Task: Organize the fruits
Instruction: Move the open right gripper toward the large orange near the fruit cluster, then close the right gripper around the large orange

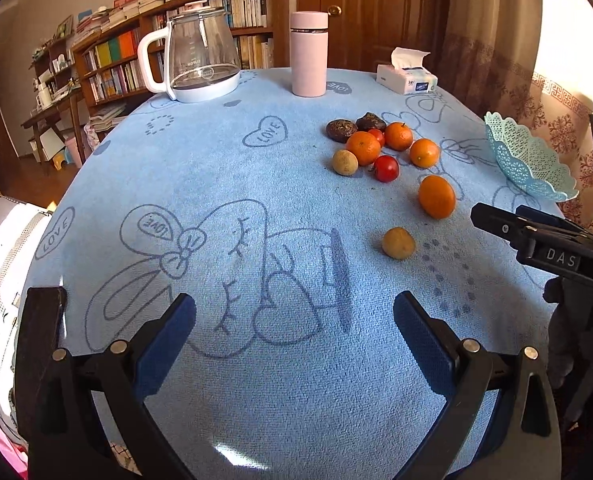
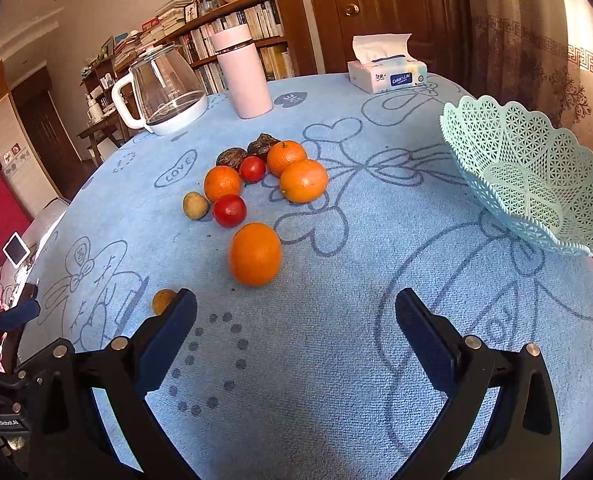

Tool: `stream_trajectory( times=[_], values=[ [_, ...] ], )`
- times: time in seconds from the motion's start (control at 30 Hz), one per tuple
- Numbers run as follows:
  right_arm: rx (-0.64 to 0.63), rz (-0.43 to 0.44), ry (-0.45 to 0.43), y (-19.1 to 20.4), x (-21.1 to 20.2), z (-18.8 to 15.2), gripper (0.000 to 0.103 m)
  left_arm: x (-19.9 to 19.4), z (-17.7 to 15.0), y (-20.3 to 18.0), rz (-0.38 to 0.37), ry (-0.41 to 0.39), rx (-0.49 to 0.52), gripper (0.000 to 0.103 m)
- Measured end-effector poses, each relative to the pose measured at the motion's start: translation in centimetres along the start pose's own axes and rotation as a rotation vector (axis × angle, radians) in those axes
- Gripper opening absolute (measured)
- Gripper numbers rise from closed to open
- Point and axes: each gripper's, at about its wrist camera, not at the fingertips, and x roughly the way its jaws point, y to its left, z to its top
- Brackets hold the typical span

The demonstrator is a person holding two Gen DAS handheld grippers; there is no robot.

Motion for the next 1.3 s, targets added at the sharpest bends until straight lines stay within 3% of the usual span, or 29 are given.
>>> stream_trajectory(
  times=[0.53,0.7,0.93,1.1,1.3],
  values=[
    [-0.017,0.023,0.017,0.5,-0.1,-0.8,0.101,-1.0,-3.0,2.2,-0.027,0.058,-0.014,0.094],
    [-0.023,0.025,0.023,0.7,0.1,-0.7,0.101,-0.6,-2.5,2.5,-0.049,0.056,-0.041,0.087],
    [-0.051,0.041,0.040,1.8,1.4,0.9,0.100,-0.2,-1.0,1.2,-0.085,0.021,-0.019,0.087],
    [-0.085,0.060,0.099,2.9,4.0,2.1,0.075,0.2,-0.3,0.9,-0.092,0.010,-0.017,0.087],
    [-0.079,0.048,0.137,2.7,6.2,2.5,0.057,1.0,0.4,0.6,-0.094,0.014,-0.010,0.087]
  ],
)
